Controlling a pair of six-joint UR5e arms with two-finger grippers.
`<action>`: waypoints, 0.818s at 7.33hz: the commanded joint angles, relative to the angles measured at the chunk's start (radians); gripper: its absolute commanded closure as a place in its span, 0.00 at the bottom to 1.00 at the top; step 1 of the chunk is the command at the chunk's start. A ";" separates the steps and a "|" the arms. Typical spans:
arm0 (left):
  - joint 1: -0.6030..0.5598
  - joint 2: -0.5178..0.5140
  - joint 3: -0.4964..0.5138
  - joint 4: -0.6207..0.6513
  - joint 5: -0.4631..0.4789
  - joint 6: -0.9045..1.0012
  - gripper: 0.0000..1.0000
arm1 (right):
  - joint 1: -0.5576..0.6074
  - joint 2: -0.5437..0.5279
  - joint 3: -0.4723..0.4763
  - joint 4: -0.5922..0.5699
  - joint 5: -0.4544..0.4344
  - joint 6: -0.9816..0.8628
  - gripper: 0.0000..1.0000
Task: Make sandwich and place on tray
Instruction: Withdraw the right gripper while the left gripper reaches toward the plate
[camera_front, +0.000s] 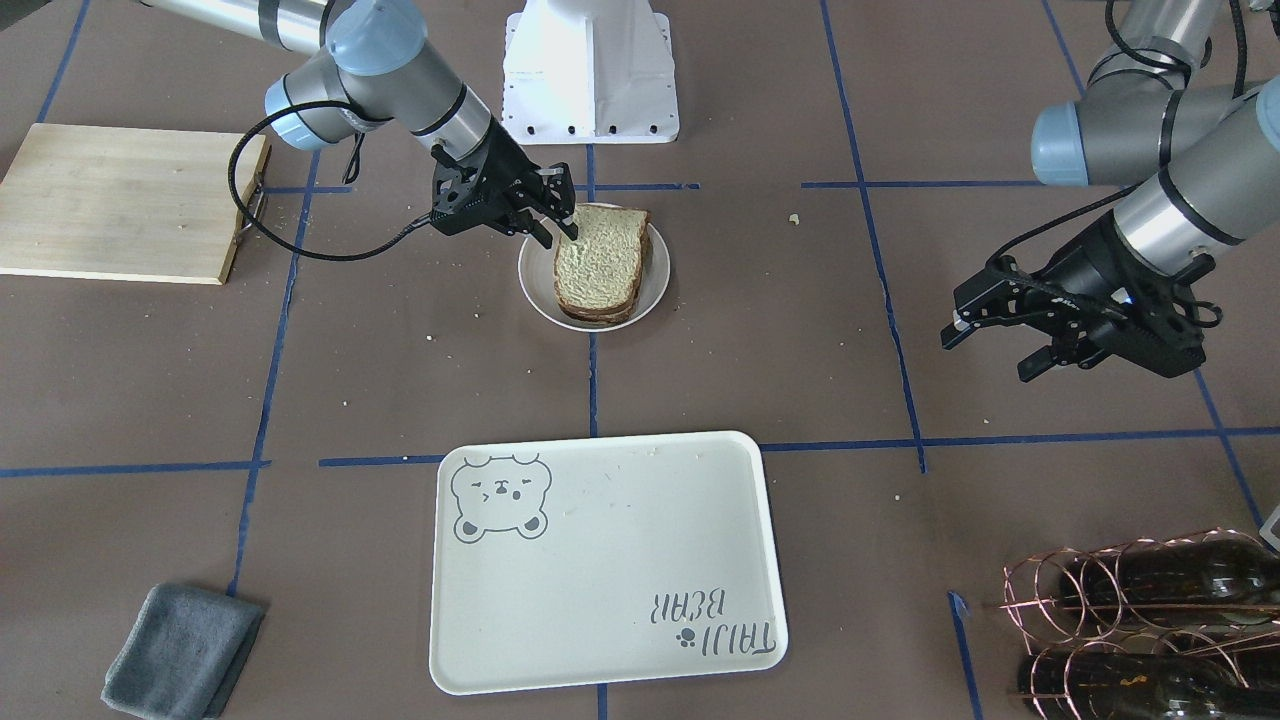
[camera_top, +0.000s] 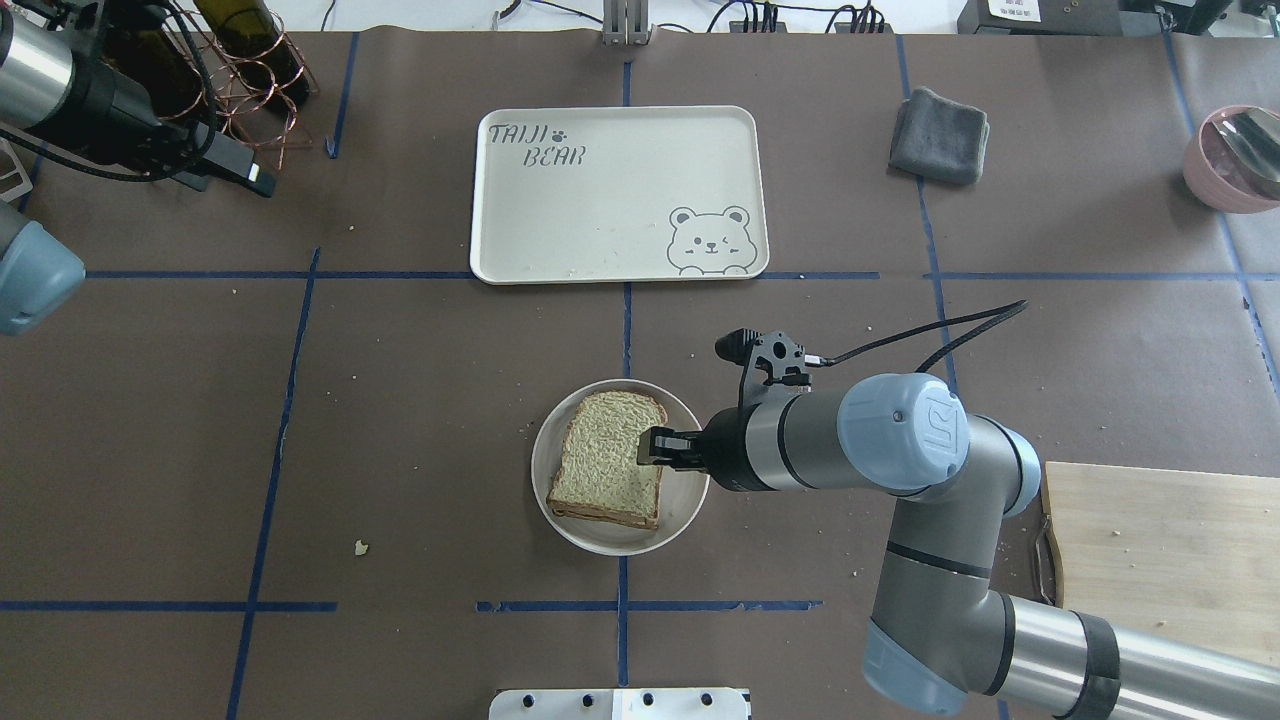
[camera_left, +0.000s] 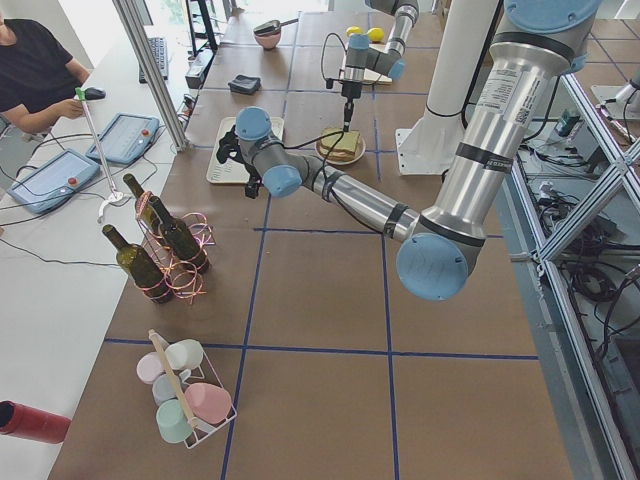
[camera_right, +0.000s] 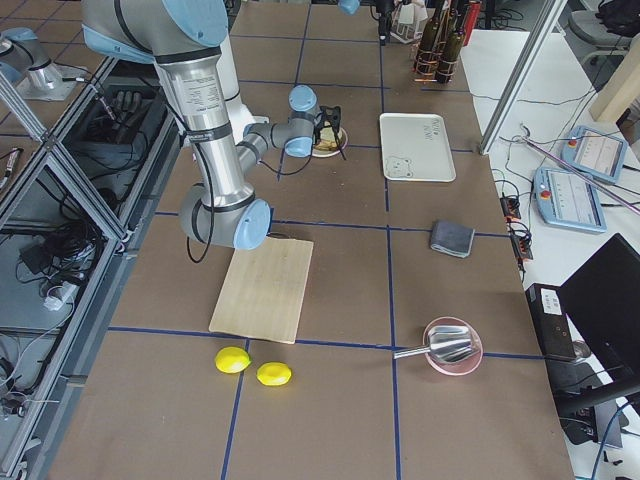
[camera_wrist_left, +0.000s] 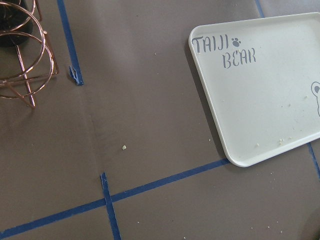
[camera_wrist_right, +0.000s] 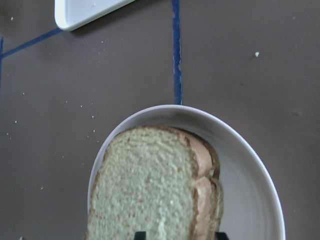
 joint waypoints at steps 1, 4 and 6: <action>0.063 -0.044 -0.015 0.000 0.006 -0.113 0.00 | 0.130 0.007 0.015 -0.115 0.122 -0.016 0.00; 0.346 -0.066 -0.104 0.006 0.266 -0.438 0.00 | 0.359 0.001 0.058 -0.465 0.347 -0.310 0.00; 0.474 -0.080 -0.102 0.006 0.377 -0.548 0.18 | 0.428 -0.046 0.125 -0.616 0.373 -0.507 0.00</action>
